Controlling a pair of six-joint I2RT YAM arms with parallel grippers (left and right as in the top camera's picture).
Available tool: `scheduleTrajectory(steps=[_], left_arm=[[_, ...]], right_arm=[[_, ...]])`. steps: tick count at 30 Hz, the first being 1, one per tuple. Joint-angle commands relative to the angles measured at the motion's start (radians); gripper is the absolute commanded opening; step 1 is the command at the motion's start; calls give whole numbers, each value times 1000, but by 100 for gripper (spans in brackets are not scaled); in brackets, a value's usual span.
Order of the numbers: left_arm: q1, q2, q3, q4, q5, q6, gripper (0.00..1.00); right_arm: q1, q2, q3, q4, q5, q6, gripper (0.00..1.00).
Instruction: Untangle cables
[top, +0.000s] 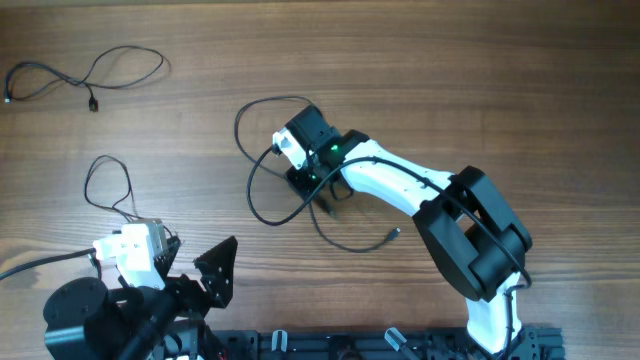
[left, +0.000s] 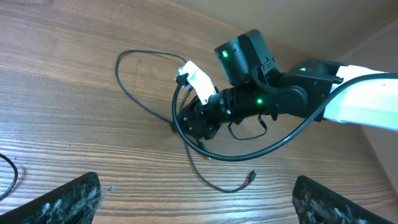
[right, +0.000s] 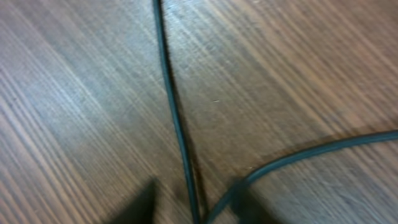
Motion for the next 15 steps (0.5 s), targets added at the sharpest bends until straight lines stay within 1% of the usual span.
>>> scheduleTrajectory(steps=[1,5,8,11,15], left_arm=[[-5,-5,-3,2,8,-5,100],[-5,-5,-3,2,8,-5,100],[-5,-4,-3,2,8,-5,100],[-5,-5,-3,3,8,-5,100],[-5,-5,-3,3,8,-5,100]], right_arm=[[-44,-53,32,-13,58,48,100],[-123,-233,32,-30,52,146,100],[-212,-414,32,-65,52,197,100],[-299,-559,32,-87,52,249,100],[-376,-658,32,-158,48,307,100]])
